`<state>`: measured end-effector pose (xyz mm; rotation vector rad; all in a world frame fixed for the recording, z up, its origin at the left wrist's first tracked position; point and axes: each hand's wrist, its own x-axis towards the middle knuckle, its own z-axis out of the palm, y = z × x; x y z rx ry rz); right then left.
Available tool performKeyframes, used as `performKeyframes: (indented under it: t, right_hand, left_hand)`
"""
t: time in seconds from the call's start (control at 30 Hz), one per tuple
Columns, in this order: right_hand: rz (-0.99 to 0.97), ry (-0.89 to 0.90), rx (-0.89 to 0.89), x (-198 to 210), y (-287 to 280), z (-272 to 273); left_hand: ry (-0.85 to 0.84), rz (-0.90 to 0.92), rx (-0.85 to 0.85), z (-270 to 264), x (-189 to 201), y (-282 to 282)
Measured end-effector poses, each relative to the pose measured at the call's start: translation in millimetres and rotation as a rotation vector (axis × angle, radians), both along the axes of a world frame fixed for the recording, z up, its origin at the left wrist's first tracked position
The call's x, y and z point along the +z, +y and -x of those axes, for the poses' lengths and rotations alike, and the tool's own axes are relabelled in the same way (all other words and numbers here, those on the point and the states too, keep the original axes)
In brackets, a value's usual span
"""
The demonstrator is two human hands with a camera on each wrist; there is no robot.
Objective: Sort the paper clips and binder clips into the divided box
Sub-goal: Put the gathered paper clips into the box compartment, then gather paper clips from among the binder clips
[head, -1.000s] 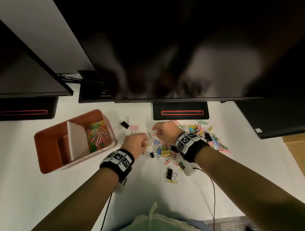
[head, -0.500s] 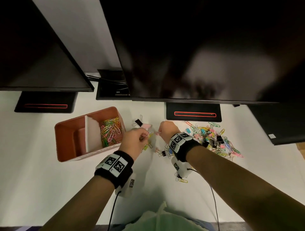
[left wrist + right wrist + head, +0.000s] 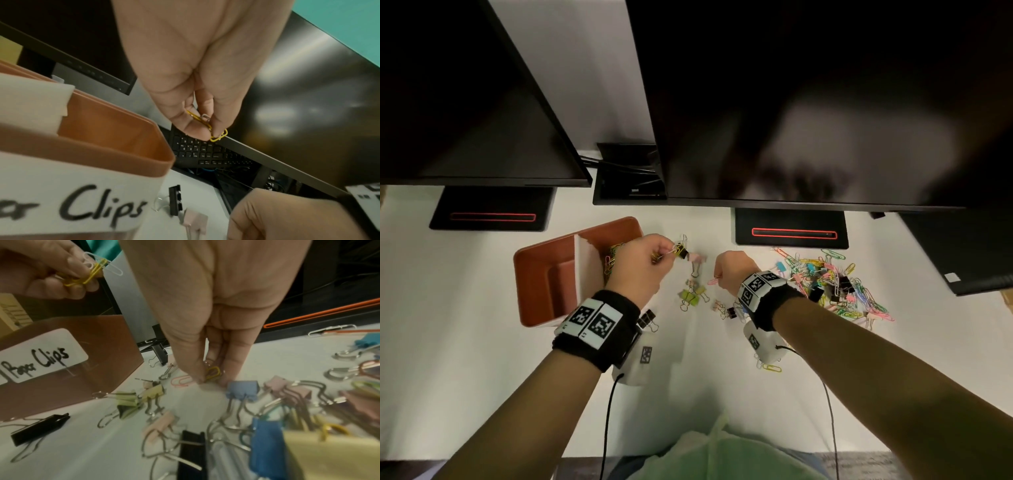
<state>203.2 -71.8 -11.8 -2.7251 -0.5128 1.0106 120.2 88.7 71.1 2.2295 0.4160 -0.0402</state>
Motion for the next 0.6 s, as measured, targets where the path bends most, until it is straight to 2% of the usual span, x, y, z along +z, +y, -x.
performKeyframes:
  t: [0.13, 0.27, 0.4, 0.5, 0.6]
  right_hand:
    - [-0.056, 0.006, 0.048, 18.2, 0.4, 2.1]
    - [-0.319, -0.114, 0.036, 61.5, 25.8, 0.5]
    - [-0.56, -0.173, 0.083, 92.9, 84.8, 13.2]
    - [-0.525, -0.149, 0.132, 88.6, 121.0, 26.9]
    - [-0.505, -0.064, 0.109, 79.1, 123.8, 35.2]
  left_hand:
    - [0.005, -0.019, 0.033, 10.6, 8.1, 23.5]
    - [0.059, -0.081, 0.116, 24.5, 15.8, 58.7]
    - [0.127, -0.073, 0.18, 27.0, 9.9, 80.6]
    - [0.19, -0.054, 0.147, 25.3, 4.2, 83.6]
    - [0.254, -0.154, 0.045, 26.5, 10.0, 82.4]
